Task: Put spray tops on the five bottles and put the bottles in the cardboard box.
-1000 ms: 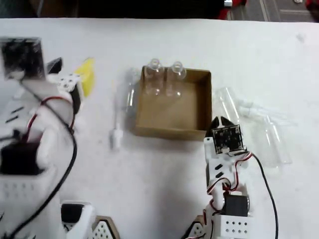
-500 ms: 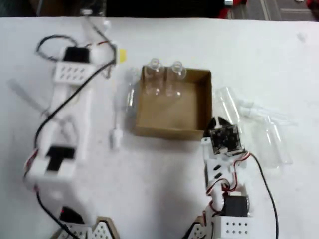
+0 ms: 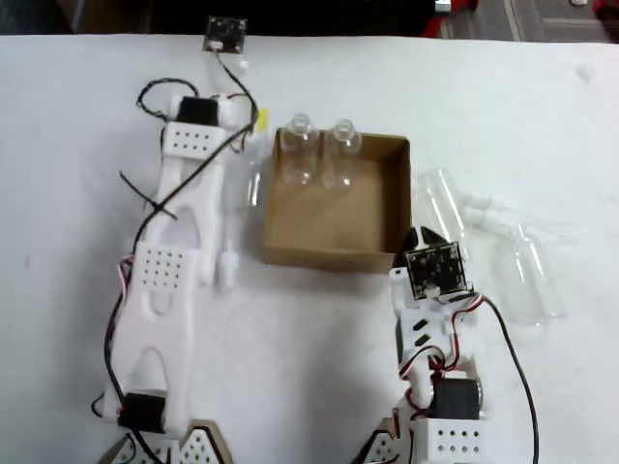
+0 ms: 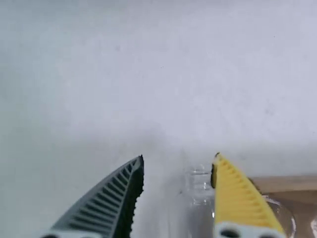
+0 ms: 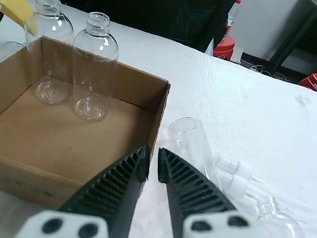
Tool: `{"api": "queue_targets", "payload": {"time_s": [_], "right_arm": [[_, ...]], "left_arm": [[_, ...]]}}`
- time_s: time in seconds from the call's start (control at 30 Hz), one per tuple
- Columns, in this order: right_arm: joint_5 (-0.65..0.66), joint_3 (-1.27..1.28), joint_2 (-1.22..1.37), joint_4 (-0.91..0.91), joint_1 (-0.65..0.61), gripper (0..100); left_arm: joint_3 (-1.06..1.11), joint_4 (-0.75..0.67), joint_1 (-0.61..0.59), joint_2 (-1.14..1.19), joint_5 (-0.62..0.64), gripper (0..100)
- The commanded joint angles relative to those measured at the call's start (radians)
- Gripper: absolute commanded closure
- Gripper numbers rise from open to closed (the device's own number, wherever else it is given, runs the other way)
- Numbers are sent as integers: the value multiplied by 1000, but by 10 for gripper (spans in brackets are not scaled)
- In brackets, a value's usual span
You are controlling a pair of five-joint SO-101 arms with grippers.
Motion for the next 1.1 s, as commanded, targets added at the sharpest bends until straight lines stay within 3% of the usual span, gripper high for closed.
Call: {"api": "queue_targets", "payload": {"time_s": [0.0, 0.47, 1.07], "right_arm": [[-3, 8, -4, 2, -7, 978], [-3, 8, -4, 2, -7, 978], [-3, 8, -4, 1, -4, 978]], "left_arm": [[-201, 12, 22, 87, 5, 786], [-138, 17, 47, 125, 5, 787], [-144, 38, -42, 125, 11, 909]]}}
